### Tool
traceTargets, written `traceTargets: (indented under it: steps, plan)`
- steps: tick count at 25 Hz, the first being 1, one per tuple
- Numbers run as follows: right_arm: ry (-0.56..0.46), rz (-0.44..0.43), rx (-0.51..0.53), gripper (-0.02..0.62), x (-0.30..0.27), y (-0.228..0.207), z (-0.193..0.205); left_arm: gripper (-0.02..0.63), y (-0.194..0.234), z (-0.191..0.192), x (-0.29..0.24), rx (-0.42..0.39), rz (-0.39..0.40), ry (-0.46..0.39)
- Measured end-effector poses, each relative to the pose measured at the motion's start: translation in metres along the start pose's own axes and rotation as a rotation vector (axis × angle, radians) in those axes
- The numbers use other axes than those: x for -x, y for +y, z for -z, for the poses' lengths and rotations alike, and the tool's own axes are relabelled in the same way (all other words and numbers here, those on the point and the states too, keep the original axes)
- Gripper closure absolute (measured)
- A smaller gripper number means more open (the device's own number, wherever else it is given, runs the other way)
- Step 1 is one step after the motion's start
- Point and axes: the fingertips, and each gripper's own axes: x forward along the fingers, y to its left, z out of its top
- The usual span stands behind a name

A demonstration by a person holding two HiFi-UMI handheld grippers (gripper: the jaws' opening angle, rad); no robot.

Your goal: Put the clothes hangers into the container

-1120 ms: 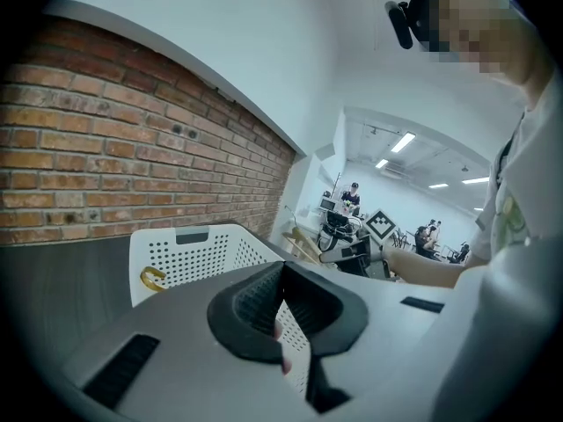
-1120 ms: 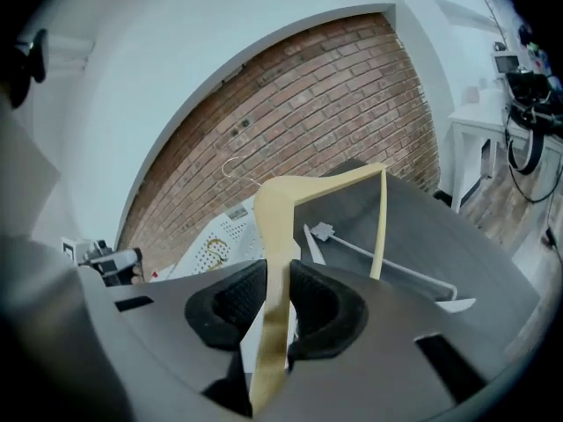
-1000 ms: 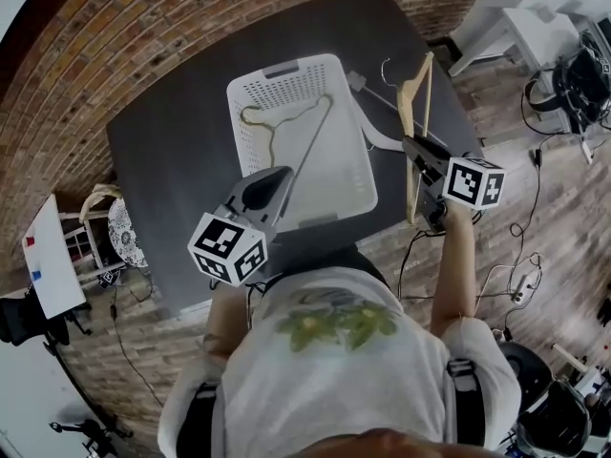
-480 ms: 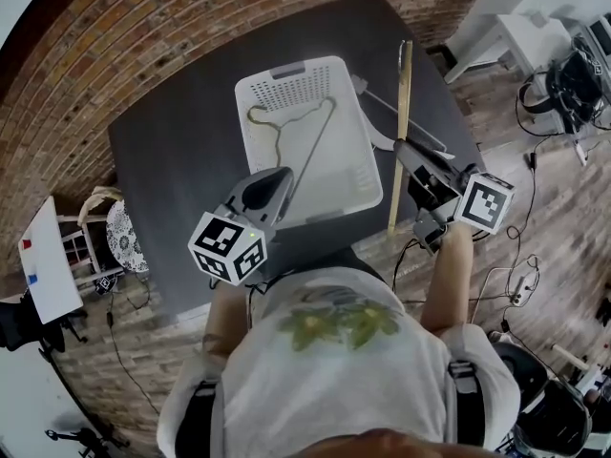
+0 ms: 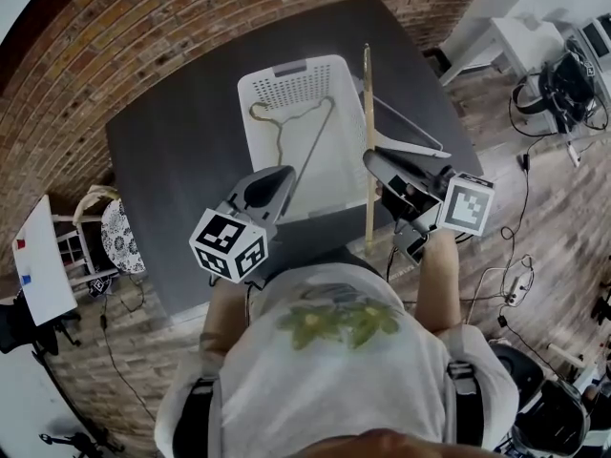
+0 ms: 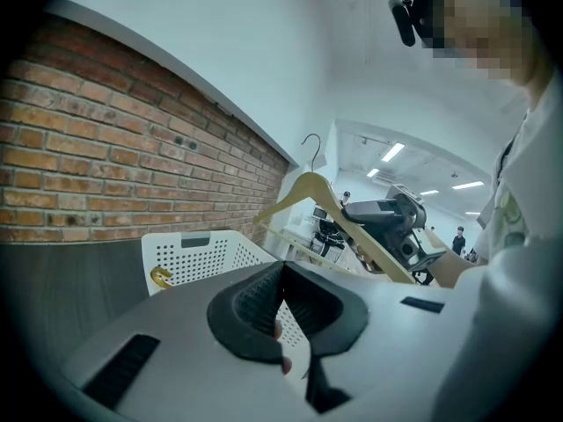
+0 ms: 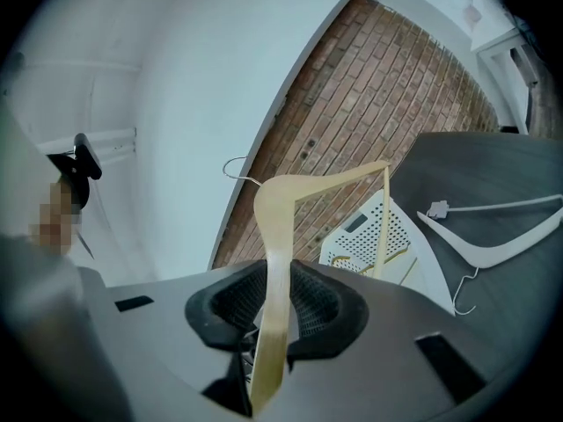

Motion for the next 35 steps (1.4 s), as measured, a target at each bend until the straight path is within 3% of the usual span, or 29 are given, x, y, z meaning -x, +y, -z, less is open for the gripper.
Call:
traceTargets:
  steps: [12,21,35]
  plan:
    - [0.123,0.147,0.065,0.495,-0.038,-0.010,0.047,0.577,0.007,0.003,0.015,0.010,-0.020,-0.012]
    - [0.183,0.152,0.077,0.495,-0.070,0.000,0.077,0.577,0.021,0.007,0.037,0.024,-0.052,-0.027]
    - [0.172,0.290,0.035,0.495,-0.096,-0.041,0.088,0.577,0.038,0.011,0.054,0.037,-0.071,-0.020]
